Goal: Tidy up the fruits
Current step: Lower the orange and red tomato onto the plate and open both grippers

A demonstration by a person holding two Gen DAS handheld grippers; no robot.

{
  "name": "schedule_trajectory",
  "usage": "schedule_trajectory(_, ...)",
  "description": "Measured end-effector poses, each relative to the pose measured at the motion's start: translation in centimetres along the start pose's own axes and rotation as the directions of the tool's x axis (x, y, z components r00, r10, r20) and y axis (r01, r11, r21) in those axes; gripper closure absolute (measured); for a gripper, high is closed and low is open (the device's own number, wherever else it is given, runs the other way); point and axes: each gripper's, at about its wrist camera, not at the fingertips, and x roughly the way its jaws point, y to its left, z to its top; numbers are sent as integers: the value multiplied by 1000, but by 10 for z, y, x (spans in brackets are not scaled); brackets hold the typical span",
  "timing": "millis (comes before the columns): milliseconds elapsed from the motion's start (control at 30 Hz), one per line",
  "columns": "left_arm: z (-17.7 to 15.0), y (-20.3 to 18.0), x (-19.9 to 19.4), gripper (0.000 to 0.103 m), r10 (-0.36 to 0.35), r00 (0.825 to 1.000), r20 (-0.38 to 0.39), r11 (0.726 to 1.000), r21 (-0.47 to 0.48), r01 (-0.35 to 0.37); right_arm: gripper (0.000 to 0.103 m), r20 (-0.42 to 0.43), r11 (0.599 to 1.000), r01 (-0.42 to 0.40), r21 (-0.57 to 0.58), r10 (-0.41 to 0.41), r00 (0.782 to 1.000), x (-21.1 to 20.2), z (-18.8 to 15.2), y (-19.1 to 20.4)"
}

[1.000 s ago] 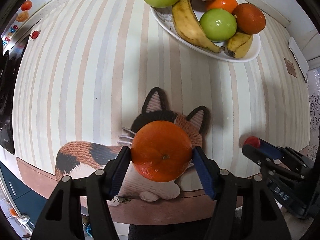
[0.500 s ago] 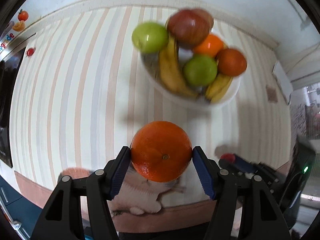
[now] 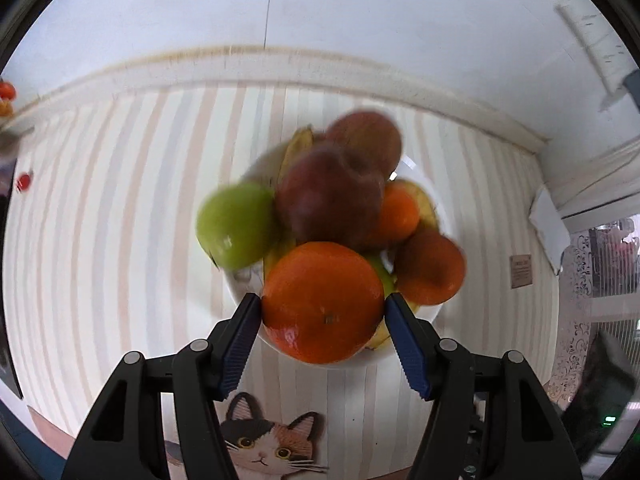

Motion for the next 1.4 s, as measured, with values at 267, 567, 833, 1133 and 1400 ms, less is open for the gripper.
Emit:
schedule_trajectory(267, -1, 11, 6, 38, -35, 999, 17, 999, -41, 35, 70, -6, 1000, -14, 23, 15, 1000, 4, 9, 2)
schedule_trajectory(567, 5, 23, 14, 38, -88, 995, -40, 991, -105, 84, 70, -9, 999, -35, 31, 35, 999, 6, 10, 0)
schedule_trajectory(833, 7, 22, 12, 38, -89, 994, -57, 990, -111, 83, 70, 10, 997, -53, 47, 53, 999, -4, 15, -4)
schedule_trajectory(1133, 9, 22, 0, 38, -92, 995, -40, 990, -114, 87, 70, 11, 996, -84, 32, 83, 996, -1, 18, 11)
schedule_trajectory(1400, 10, 16, -9, 38, -63, 998, -9, 996, -68, 63, 70, -7, 996, -88, -19, 88, 996, 24, 24, 41)
